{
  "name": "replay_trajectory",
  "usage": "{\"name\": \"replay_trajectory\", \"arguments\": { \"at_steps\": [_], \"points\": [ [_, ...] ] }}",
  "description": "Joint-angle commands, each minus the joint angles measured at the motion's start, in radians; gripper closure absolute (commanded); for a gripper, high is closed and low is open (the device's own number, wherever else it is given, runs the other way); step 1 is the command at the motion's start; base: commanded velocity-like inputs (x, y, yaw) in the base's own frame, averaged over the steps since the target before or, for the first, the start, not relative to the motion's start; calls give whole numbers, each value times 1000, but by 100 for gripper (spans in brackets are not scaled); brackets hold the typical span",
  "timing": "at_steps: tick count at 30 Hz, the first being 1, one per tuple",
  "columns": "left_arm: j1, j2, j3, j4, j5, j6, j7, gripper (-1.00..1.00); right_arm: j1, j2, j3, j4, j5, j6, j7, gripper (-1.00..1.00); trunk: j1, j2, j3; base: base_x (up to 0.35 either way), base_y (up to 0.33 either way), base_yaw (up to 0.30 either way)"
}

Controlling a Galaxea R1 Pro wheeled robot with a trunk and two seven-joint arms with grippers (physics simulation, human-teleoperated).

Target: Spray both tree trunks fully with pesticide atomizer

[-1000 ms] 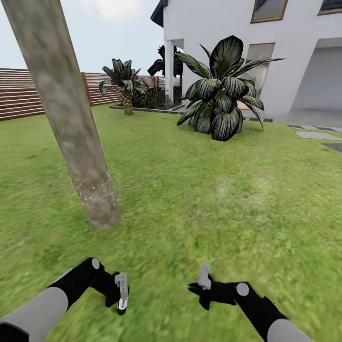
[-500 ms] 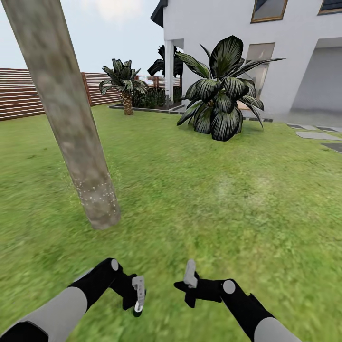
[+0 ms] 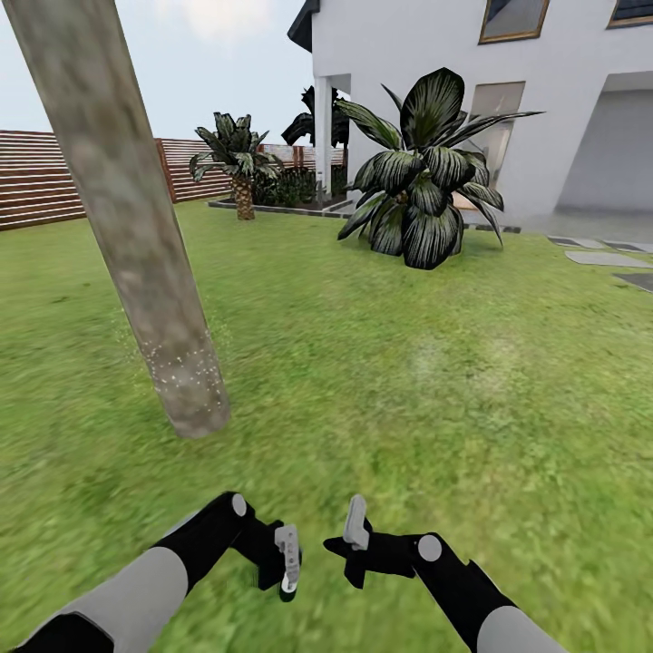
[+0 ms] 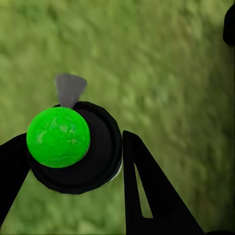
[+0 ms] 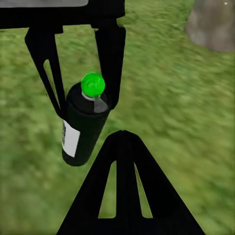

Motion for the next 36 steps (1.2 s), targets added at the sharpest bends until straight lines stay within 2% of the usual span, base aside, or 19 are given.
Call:
{"name": "replay_trajectory", "arguments": {
  "at_steps": [1, 8, 12, 18, 30, 36],
  "points": [
    [0, -4, -1, -2, -3, 5, -3, 100, 0, 0, -1, -1, 9, -5, 0, 100, 0, 0, -1, 0, 0, 0],
    [0, -45, 1, -2, 0, 4, 8, 100, 0, 0, -1, -1, 9, -5, 0, 100, 0, 0, -1, 0, 0, 0],
    [0, -51, 1, -8, 6, 4, 23, 100, 0, 0, -1, -1, 9, -5, 0, 100, 0, 0, -1, 0, 0, 0],
    [2, -55, 6, -32, 10, 3, 23, 100, 0, 0, -1, -1, 9, -5, 0, 100, 0, 0, -1, 0, 0, 0],
    [8, -56, 7, -32, 11, -3, 15, 100, 0, 0, -1, 1, 9, -5, 0, 100, 0, 0, -1, 0, 0, 0],
    [9, -65, 7, -32, 11, -3, 15, 100, 0, 0, -1, 1, 9, -5, 0, 100, 0, 0, -1, 0, 0, 0]
  ]
}}
